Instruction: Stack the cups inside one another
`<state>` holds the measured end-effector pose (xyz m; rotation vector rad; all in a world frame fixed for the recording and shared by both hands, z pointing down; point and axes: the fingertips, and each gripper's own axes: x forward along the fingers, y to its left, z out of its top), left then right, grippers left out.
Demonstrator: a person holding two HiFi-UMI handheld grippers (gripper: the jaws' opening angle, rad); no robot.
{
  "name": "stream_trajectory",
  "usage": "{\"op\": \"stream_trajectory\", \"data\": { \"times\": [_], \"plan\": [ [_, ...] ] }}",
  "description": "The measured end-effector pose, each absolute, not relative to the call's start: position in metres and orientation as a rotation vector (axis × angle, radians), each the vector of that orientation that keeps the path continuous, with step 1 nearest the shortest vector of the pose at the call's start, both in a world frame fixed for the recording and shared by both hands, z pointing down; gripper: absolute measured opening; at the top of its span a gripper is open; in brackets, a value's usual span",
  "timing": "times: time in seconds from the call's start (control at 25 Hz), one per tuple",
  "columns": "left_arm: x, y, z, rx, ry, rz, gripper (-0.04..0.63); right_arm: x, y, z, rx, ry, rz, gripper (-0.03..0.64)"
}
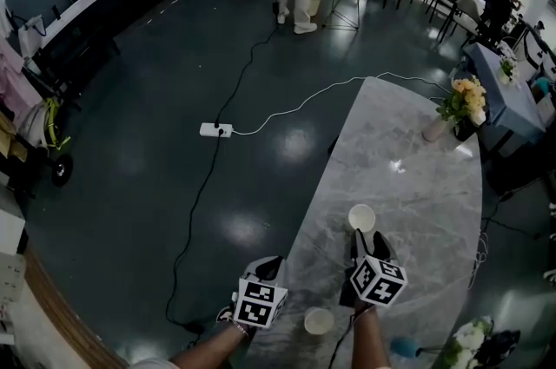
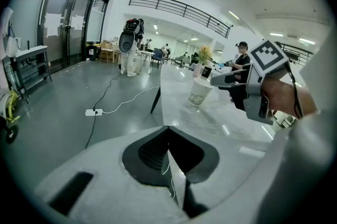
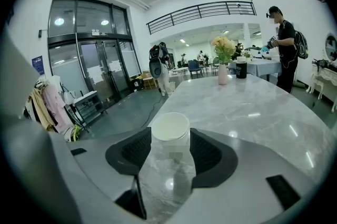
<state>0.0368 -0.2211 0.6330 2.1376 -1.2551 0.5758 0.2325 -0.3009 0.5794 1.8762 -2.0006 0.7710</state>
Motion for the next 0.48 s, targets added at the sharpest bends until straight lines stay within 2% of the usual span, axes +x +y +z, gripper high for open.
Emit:
{"op": "stream_trajectory", "data": {
  "times": [0.24,0.48],
  "plan": [
    [0.043,-0.217,0.629,2.152,-1.248,0.572,-0.002,0.242,-0.291,0.574,1.910,-1.999,0.778,0.205],
    [0.045,-0.210,0.620,2.180,-1.237,0.575,-0.002,0.251,-0.278,0.562,1.967,-1.971,0.752,0.126]
  ]
}}
